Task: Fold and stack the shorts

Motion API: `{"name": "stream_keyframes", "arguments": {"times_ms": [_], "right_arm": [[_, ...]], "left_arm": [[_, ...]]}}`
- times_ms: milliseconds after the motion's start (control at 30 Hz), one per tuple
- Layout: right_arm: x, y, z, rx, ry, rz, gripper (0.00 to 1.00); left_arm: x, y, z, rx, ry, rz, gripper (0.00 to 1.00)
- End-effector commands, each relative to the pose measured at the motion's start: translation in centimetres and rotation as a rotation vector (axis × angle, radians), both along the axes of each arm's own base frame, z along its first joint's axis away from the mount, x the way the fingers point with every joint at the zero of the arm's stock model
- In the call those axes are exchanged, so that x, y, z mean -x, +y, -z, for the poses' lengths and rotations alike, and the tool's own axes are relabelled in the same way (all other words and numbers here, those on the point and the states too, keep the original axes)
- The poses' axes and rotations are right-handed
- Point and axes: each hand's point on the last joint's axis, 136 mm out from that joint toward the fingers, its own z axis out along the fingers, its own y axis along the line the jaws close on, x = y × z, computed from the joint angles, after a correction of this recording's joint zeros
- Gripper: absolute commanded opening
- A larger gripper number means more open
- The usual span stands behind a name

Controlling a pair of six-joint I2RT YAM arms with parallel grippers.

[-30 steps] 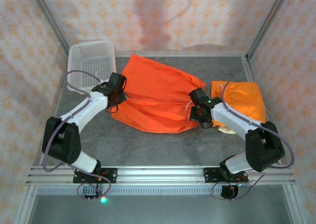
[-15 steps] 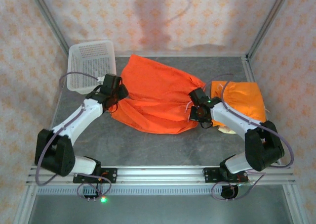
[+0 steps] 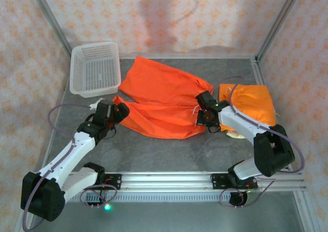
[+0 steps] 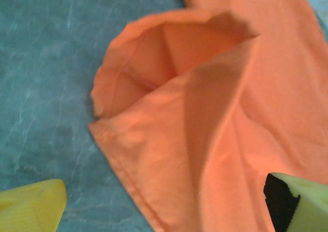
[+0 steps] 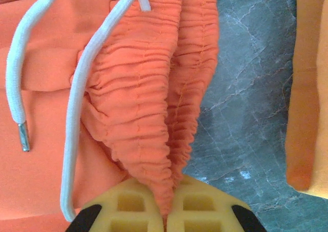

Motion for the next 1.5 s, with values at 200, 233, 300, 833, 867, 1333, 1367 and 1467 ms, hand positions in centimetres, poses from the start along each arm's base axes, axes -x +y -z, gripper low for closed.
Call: {"name": "stream_keyframes", "arguments": {"times_ms": [200,233,300,833,867,1333,1367,1467], "right_arm": [[-0.6,-0.2,-1.5,-0.017,-0.047,0.031,0.0],[-0.6,-0.2,-1.5,-0.018,-0.048,0.031,0.0],[-0.6,-0.2,-1.5,-0.017,-0.044,0.031,0.0],[-0.5,-0.2,-1.3,-0.005,-0.034,0.018,0.0],[-0.5,-0.2,-1.2,-0.002,-0.03,0.017,0.0],[-0.8,-0.4,-1.9,0.022,-0.033,0.0,0.0],[-0.8,-0.5,-2.1,0.024,-0.038,-0.001,0.0],[-0.8,-0.5,-2.7,0.027,-0.046,-0.006,0.0]], "left_arm": [[2.6,-0.8,4.5,0.088,0.138,-0.002,0.94],[2.6,-0.7,4.8,0.084,0.144,-0.003,0.92],[2.4,-0.7,5.1,0.072,0.145,0.0,0.84],[-2.1,-0.6,7.8,-0.056,0.21,0.044,0.6],[-2.3,-0.6,7.9,-0.056,0.211,0.042,0.56],[-1.8,1.7,2.5,-0.158,0.152,0.0,0.0],[-1.6,2.1,1.5,-0.171,0.138,-0.007,0.0],[-0.6,3.0,-1.5,-0.206,0.104,-0.021,0.0]]}}
